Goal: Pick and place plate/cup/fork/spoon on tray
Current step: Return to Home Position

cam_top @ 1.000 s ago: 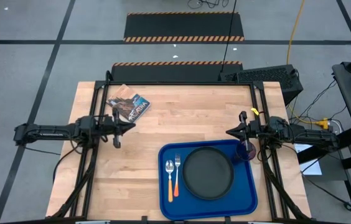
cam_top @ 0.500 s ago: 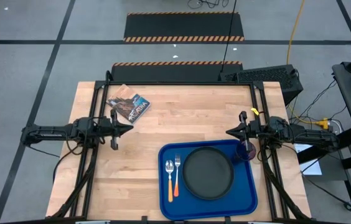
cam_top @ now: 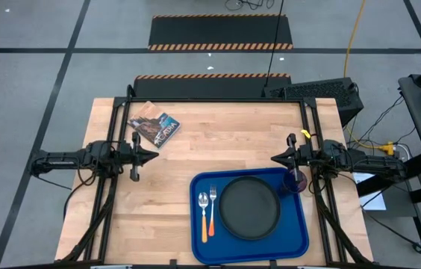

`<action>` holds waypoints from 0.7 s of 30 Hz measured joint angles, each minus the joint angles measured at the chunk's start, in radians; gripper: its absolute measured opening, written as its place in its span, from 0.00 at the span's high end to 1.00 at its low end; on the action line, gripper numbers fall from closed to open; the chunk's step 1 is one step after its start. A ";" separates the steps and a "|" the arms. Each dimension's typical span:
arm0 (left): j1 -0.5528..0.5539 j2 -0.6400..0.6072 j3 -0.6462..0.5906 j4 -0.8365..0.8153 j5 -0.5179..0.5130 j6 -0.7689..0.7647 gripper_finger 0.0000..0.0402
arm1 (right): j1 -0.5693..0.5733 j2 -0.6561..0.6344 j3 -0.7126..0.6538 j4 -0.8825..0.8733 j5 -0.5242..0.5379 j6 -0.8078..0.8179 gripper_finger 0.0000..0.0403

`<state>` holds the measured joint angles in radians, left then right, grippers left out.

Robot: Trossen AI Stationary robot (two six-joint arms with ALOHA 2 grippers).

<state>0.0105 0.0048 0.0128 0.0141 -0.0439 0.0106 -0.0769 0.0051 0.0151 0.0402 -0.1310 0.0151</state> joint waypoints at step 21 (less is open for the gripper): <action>0.000 0.000 -0.002 0.011 0.000 0.009 0.94 | 0.000 0.000 0.000 0.000 0.000 0.000 1.00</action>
<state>0.0105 0.0051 0.0109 0.0250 -0.0441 0.0192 -0.0765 0.0051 0.0151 0.0402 -0.1310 0.0151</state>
